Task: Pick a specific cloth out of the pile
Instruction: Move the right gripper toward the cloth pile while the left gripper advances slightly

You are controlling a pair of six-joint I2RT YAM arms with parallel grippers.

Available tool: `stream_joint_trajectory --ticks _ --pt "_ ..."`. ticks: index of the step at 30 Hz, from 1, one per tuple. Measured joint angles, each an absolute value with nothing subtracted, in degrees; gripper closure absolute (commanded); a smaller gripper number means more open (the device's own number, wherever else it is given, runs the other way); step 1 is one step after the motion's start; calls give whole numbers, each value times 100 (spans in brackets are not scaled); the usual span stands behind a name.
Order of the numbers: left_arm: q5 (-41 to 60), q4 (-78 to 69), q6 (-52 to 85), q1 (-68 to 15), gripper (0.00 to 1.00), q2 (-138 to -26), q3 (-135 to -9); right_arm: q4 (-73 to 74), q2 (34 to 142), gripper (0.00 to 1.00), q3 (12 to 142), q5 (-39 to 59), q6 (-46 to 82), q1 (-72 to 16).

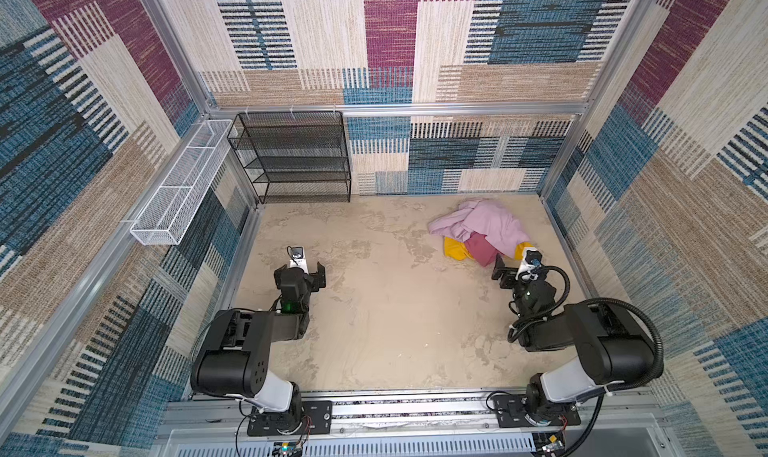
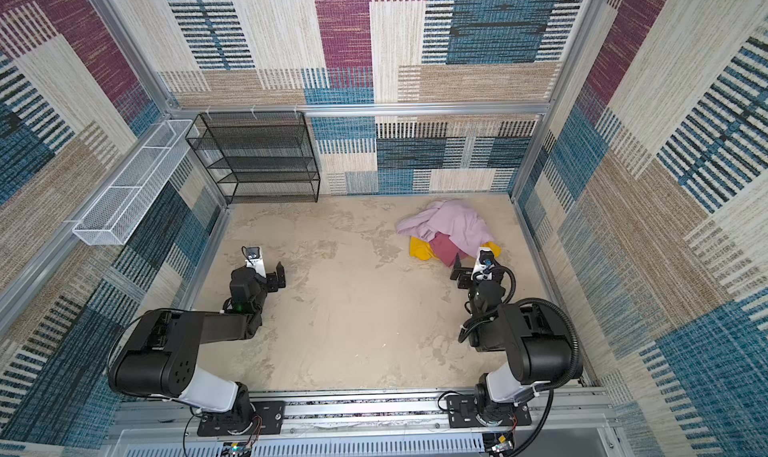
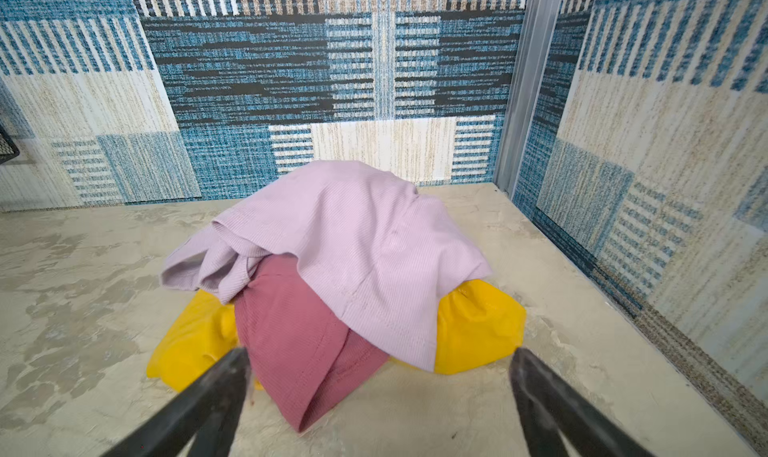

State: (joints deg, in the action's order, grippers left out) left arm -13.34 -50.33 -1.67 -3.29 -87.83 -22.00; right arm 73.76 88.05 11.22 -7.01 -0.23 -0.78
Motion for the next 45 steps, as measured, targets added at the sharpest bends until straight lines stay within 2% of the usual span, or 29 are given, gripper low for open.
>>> stream_joint_trajectory --ticks 22,24,27,31,34,39,45 --pt "-1326 -4969 -150 -272 1 -8785 -2279 7376 8805 0 1122 -701 -23 -73" --pt "-1315 -4910 -148 -263 4 -8785 -2283 7373 8805 0 1122 -701 -23 -73" --pt "-1313 -4882 -143 -261 15 -8790 -2283 7373 8805 0 1122 -701 -23 -73" --pt "-1313 -4873 -141 -263 36 -8772 -2276 7144 8656 11 1181 -703 -23 -75" --pt "-1356 -4521 -137 -292 44 -8311 -2274 6062 7999 19 1806 -720 49 -78" --pt "-1490 -3656 34 -381 47 -7098 -2512 4528 7000 24 2429 -819 357 -333" --pt "-1459 -1962 598 -687 50 -6582 -3264 2829 6814 33 3074 -923 740 -1131"
